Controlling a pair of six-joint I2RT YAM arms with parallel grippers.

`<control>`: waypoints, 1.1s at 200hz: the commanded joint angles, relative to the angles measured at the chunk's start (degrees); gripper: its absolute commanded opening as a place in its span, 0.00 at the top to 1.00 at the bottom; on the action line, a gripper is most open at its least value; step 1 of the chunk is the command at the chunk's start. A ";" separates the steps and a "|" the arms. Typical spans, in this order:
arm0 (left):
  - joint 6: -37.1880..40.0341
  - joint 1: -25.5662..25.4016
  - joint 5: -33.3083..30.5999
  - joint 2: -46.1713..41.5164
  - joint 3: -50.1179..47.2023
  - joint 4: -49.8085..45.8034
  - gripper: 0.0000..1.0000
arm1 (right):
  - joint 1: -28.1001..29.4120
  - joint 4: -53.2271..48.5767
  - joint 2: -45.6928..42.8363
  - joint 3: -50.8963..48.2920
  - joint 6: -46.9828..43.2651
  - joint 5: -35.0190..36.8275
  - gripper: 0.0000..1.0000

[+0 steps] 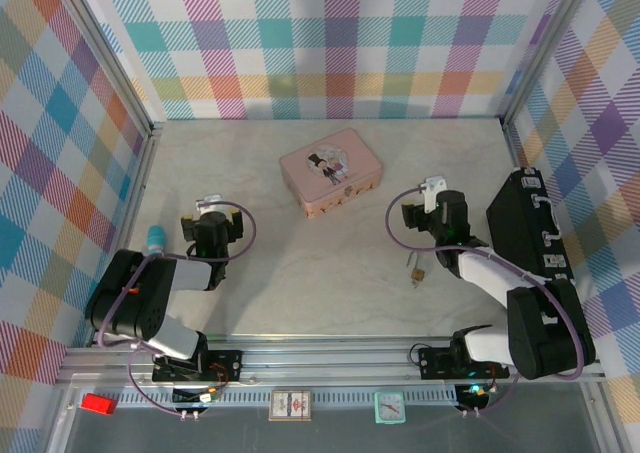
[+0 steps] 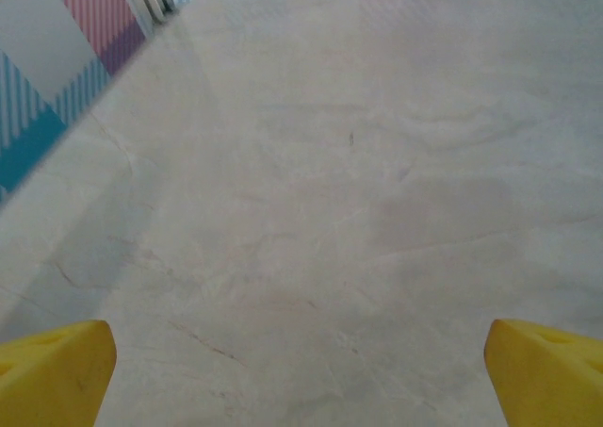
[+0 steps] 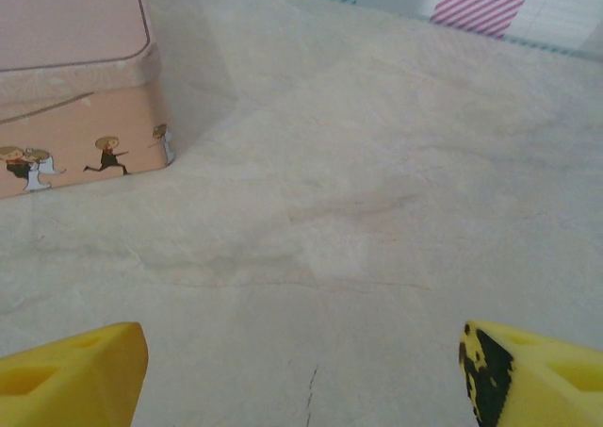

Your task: Unlock the padlock with the key

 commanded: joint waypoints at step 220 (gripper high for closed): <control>-3.63 3.94 10.24 2.80 2.08 5.13 0.00 | -12.83 24.43 14.20 -5.15 9.00 -16.03 0.01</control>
